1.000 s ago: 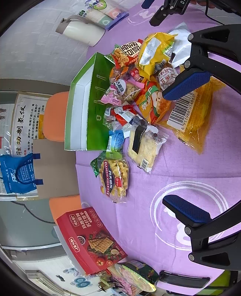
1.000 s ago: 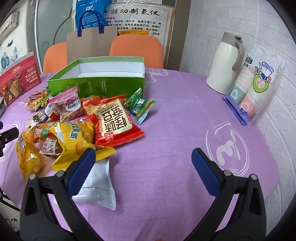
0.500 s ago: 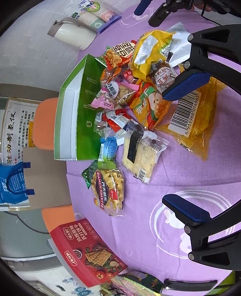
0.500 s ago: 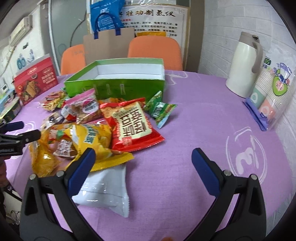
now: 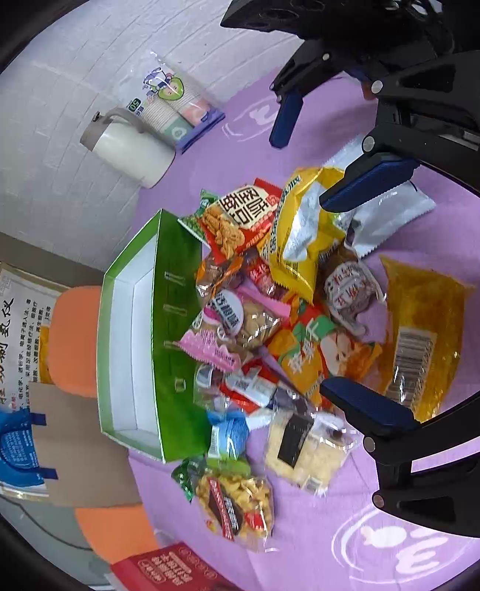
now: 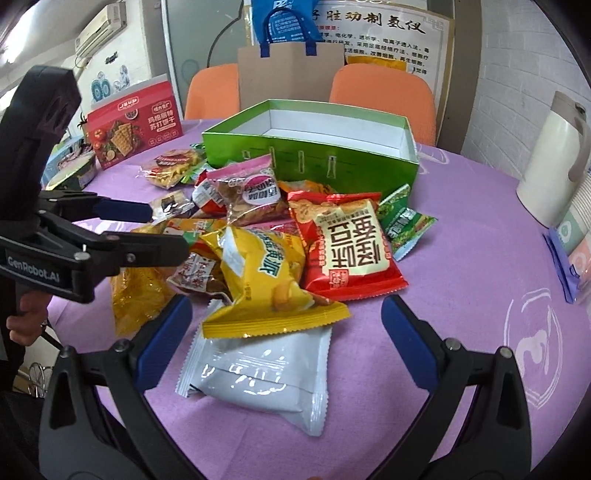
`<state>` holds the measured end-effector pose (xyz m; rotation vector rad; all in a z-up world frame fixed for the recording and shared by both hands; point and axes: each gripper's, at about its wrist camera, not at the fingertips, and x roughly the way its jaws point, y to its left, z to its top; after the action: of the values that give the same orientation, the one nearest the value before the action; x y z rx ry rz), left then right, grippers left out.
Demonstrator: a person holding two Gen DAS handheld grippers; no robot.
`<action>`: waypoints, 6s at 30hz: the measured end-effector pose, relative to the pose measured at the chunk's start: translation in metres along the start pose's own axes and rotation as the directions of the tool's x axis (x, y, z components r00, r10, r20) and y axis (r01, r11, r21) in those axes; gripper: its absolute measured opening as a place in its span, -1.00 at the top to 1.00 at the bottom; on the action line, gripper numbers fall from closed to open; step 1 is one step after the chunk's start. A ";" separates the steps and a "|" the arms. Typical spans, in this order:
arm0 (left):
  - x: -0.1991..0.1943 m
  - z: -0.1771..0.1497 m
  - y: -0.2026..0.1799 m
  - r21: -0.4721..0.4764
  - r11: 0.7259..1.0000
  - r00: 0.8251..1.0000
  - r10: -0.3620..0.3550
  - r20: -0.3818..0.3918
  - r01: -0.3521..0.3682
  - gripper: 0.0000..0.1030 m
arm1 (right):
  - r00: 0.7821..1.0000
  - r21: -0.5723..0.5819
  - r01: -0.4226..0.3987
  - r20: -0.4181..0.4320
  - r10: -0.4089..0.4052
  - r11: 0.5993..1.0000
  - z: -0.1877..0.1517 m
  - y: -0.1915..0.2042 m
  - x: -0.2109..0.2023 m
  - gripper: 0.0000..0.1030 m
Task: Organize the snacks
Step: 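Grasp the yellow egg-yolk pie bag with left tool while right tool grasps red snack bag, then carry both bags into the green box and open both tools, then move both tools back from the box toward the snack pile, then grasp the orange barcode bag with left tool while right tool grasps white bag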
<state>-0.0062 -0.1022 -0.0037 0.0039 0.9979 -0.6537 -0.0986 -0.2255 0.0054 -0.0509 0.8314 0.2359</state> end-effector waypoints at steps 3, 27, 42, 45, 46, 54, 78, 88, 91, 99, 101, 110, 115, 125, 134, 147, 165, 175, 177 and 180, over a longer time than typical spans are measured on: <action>0.005 0.005 -0.014 0.047 0.998 0.999 -0.043 -0.010 0.044 -0.58 | 1.000 -0.026 0.007 -0.022 -0.008 1.000 -0.001 0.000 0.004 -0.84; 0.052 0.018 -0.046 0.179 0.978 0.989 -0.083 -0.119 0.104 -0.57 | 0.985 0.088 -0.131 -0.103 0.140 0.988 0.040 -0.086 0.061 -0.63; 0.019 0.012 -0.045 0.152 0.986 0.997 -0.067 -0.028 0.070 0.09 | 0.993 0.208 -0.111 -0.012 0.116 0.972 0.029 -0.104 0.028 0.85; -0.007 0.018 -0.042 0.161 0.985 0.997 -0.070 0.036 0.064 0.09 | 0.995 0.182 -0.101 0.002 0.102 0.978 0.034 -0.094 0.020 0.88; -0.011 0.021 -0.041 0.166 0.985 0.997 -0.063 0.053 0.053 0.09 | 0.995 0.174 -0.099 0.010 0.099 0.980 0.036 -0.092 0.016 0.89; -0.065 0.069 -0.011 0.109 0.993 0.979 0.022 0.202 -0.045 0.09 | 0.991 0.133 -0.092 0.105 0.078 0.987 0.070 -0.085 -0.014 0.89; 0.055 0.143 0.085 -0.028 0.962 0.960 0.274 0.057 -0.273 -0.66 | 0.998 0.097 0.045 -0.052 -0.040 0.994 0.148 -0.092 0.107 0.04; 0.047 0.115 0.076 -0.042 0.959 0.958 0.281 0.052 -0.279 -0.65 | 0.991 0.149 -0.036 -0.126 0.055 0.988 0.137 -0.095 0.111 0.04; 0.043 0.105 0.072 -0.050 0.957 0.956 0.287 0.059 -0.284 -0.64 | 0.987 0.165 -0.076 -0.131 0.098 0.983 0.131 -0.094 0.107 0.04; 0.016 0.099 0.069 -0.086 0.967 0.958 0.250 0.142 -0.239 -0.64 | 0.991 0.135 -0.069 -0.107 0.084 0.988 0.121 -0.081 0.085 0.03; -0.011 0.097 0.063 -0.095 0.964 0.941 0.263 0.212 -0.248 -0.69 | 0.997 0.136 -0.069 -0.017 0.072 0.988 0.123 -0.077 0.059 -0.17; -0.091 0.007 0.023 0.020 0.961 0.903 0.252 0.347 -0.276 -1.00 | 0.980 -0.079 -0.125 0.146 0.135 0.989 0.054 -0.018 -0.046 -0.93; -0.088 -0.048 0.022 0.029 0.973 0.944 0.215 0.251 -0.230 -1.00 | 0.992 -0.085 -0.124 0.029 0.126 0.989 -0.007 -0.003 -0.037 -0.93; -0.059 -0.102 0.029 -0.058 0.990 0.988 0.132 0.078 -0.128 -1.00 | 0.991 -0.107 -0.093 -0.109 0.081 0.990 -0.051 0.001 -0.008 -0.93; -0.044 -0.085 0.025 -0.090 0.993 0.994 0.078 0.083 -0.070 -1.00 | 0.997 -0.004 -0.034 -0.062 0.034 0.999 -0.030 -0.006 0.012 -0.91; -0.028 -0.061 0.017 -0.024 0.991 0.987 0.136 0.083 -0.135 -0.79 | 0.962 -0.372 -0.254 -0.188 0.196 0.893 -0.011 0.016 0.019 -0.91; -0.014 -0.067 0.040 -0.262 0.963 0.998 0.060 0.002 -0.057 -0.79 | 0.973 -0.126 -0.124 -0.208 0.096 0.984 -0.036 -0.019 0.018 -0.35; -0.014 -0.063 0.050 -0.285 0.956 0.997 0.078 0.026 -0.068 -0.80 | 0.977 -0.150 -0.095 -0.205 0.063 0.984 -0.033 -0.011 0.026 -0.35; -0.013 -0.064 0.052 -0.288 0.956 0.996 0.069 0.049 -0.052 -0.79 | 0.979 -0.147 -0.090 -0.192 0.061 0.985 -0.032 -0.011 0.027 -0.35; -0.019 -0.069 0.053 -0.262 0.965 0.996 0.041 0.073 -0.020 -0.20 | 0.983 -0.144 -0.085 -0.176 0.059 0.986 -0.031 -0.010 0.026 -0.17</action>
<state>-0.0394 -0.0300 -0.0426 -0.2361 1.0002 -0.4864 -0.1022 -0.2346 -0.0356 -0.1853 0.9864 0.3662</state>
